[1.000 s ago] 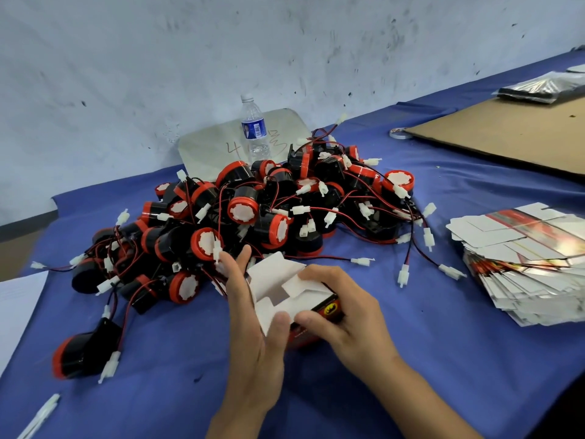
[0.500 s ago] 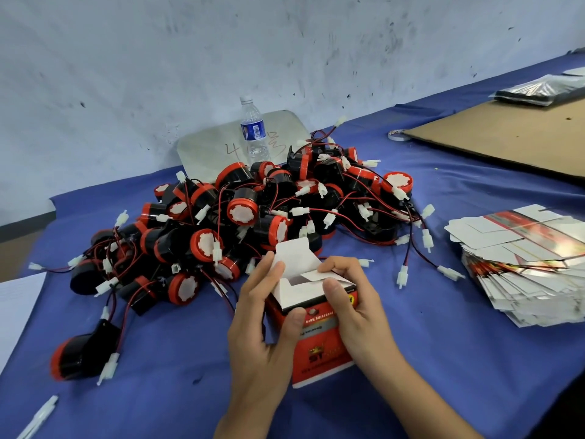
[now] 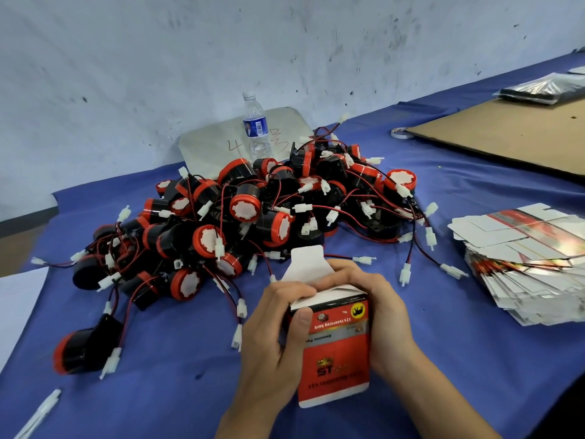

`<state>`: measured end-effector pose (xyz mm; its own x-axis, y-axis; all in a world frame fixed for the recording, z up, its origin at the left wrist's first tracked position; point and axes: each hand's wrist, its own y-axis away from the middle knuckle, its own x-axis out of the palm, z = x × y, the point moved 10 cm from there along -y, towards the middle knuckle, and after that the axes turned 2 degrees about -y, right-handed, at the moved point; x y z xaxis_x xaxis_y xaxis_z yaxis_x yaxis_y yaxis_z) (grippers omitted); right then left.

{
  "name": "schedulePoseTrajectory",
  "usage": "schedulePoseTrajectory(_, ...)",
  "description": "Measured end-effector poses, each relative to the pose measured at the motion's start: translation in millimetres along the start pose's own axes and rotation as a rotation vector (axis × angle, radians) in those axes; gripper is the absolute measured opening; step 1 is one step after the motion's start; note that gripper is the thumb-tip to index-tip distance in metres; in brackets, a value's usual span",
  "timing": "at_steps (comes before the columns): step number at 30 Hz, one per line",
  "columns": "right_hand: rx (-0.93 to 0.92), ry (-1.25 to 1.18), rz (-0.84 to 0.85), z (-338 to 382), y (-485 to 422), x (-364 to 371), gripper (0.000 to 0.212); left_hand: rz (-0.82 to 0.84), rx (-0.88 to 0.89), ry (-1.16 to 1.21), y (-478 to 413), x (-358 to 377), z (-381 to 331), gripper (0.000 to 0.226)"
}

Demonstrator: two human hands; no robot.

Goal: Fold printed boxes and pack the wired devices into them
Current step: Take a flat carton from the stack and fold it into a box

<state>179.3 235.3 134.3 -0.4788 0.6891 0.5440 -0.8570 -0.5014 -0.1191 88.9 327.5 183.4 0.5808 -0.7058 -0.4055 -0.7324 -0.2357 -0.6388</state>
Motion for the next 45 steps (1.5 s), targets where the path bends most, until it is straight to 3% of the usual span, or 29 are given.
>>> schedulePoseTrajectory(4,-0.034,0.039,0.011,6,0,-1,0.031,0.003,0.046,-0.068,2,2,-2,0.033)
schedulePoseTrajectory(7,-0.097,-0.042,0.027,13,-2,-2,0.06,-0.055,0.063,-0.134,2,0,-3,0.037)
schedulePoseTrajectory(9,-0.13,-0.124,0.047,16,-3,-2,0.068,-0.063,0.02,-0.169,3,1,-1,0.042)
schedulePoseTrajectory(16,-0.191,0.227,-0.067,16,2,-7,0.036,-0.013,-0.291,-0.136,15,14,21,0.038)
schedulePoseTrajectory(18,-0.21,0.257,-0.045,19,4,-2,0.021,0.07,-0.282,-0.131,16,24,18,0.075)
schedulePoseTrajectory(20,-0.163,0.207,-0.042,16,4,-2,0.021,0.122,-0.285,-0.126,17,29,18,0.109)
schedulePoseTrajectory(22,-0.096,0.178,-0.076,11,4,-8,0.025,0.153,-0.23,-0.151,15,30,13,0.117)
schedulePoseTrajectory(24,-0.025,0.16,-0.044,5,3,-5,0.013,0.145,-0.097,-0.238,9,23,3,0.117)
schedulePoseTrajectory(27,0.194,0.067,0.11,-17,5,9,0.045,0.119,0.112,-0.322,1,8,-10,0.114)
schedulePoseTrajectory(29,0.28,0.062,0.171,-26,8,16,0.046,0.104,0.16,-0.348,-1,0,-13,0.113)
schedulePoseTrajectory(33,0.054,0.099,0.091,-4,2,10,0.045,0.05,0.199,-0.463,-1,3,-15,0.109)
schedulePoseTrajectory(37,-0.096,0.164,0.067,9,3,8,0.056,0.003,0.003,-0.384,-1,2,1,0.119)
schedulePoseTrajectory(39,-0.108,0.214,0.109,10,5,14,0.062,-0.006,0.007,-0.355,0,0,2,0.124)
schedulePoseTrajectory(45,-0.184,0.336,0.113,13,9,20,0.058,-0.05,0.085,-0.348,-1,-6,-8,0.098)
